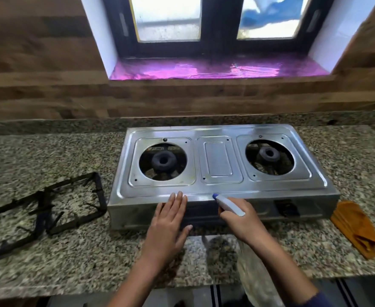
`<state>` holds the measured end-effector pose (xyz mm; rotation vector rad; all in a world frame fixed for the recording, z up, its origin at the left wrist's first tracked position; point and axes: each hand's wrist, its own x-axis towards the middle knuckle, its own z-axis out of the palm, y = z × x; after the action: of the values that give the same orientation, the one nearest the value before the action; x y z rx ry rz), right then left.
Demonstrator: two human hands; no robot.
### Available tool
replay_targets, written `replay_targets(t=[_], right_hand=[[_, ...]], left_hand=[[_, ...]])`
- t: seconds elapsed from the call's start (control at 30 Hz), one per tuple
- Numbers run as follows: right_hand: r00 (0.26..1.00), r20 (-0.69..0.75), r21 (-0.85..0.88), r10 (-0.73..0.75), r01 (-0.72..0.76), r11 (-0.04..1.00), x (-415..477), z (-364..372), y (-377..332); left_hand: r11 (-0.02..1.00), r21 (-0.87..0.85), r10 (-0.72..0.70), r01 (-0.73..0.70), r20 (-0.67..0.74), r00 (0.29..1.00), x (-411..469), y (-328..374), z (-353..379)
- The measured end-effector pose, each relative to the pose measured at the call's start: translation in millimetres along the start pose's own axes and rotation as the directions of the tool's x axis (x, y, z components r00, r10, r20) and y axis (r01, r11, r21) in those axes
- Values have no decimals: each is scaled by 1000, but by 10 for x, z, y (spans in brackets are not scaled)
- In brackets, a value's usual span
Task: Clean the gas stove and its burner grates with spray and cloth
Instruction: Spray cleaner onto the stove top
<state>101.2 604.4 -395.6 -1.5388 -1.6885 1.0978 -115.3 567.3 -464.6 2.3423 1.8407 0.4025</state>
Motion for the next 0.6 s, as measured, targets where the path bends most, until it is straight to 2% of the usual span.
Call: replay_targets(t=[0.13, 0.23, 0.37, 0.43, 0.5, 0.6], right_hand=[[994, 99, 30, -43, 40, 999, 52, 86, -130], [979, 183, 42, -93, 87, 995, 79, 224, -231], [964, 243, 63, -108, 96, 993, 107, 434, -357], [939, 322, 73, -122, 104, 992, 159, 529, -467], [923, 377, 108, -81, 43, 993, 228, 631, -566], [923, 380, 97, -51, 15, 995, 305, 792, -664]], left_hand=[[1000, -20, 9, -9, -7, 1000, -25, -81, -19], [991, -18, -136, 135, -77, 988, -104, -267, -52], [935, 11, -350, 354, -130, 928, -270, -589, -143], [915, 38, -393, 401, -139, 909, -331, -674, -192], [906, 57, -409, 420, -137, 902, -366, -702, -220], [891, 58, -439, 450, -145, 887, -385, -709, -233]])
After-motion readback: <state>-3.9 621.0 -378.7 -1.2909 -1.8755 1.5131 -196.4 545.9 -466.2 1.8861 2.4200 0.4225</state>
